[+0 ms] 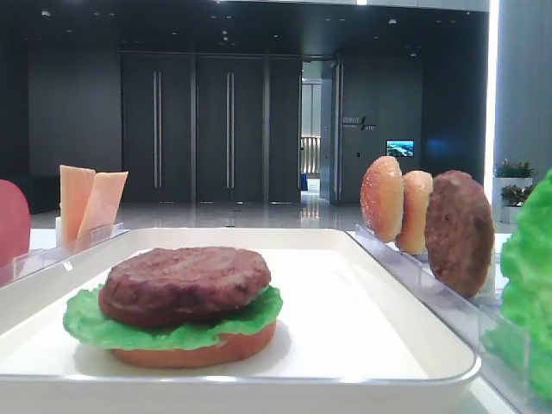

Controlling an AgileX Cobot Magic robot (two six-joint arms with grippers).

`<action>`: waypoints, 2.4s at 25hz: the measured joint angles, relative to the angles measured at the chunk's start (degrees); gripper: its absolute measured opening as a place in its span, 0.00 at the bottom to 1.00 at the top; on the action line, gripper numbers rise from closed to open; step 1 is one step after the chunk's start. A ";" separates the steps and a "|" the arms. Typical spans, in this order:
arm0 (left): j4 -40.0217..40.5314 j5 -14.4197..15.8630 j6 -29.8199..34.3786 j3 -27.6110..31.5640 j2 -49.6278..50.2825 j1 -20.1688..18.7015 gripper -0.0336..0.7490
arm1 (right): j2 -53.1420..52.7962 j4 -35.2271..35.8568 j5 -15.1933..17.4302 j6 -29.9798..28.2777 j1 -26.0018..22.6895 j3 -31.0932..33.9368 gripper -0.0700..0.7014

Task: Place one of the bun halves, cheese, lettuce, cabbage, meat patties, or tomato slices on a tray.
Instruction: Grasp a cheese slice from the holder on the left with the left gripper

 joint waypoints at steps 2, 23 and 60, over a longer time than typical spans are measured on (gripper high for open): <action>0.00 0.00 0.00 0.00 0.00 0.00 0.82 | 0.00 0.00 0.00 0.00 0.00 0.00 0.72; 0.00 0.00 0.02 0.00 0.00 0.00 0.93 | 0.00 0.00 0.00 0.00 0.00 0.00 0.72; -0.52 7.45 -5.19 -32.03 57.11 0.00 0.82 | 0.00 0.00 0.00 0.06 0.00 0.00 0.72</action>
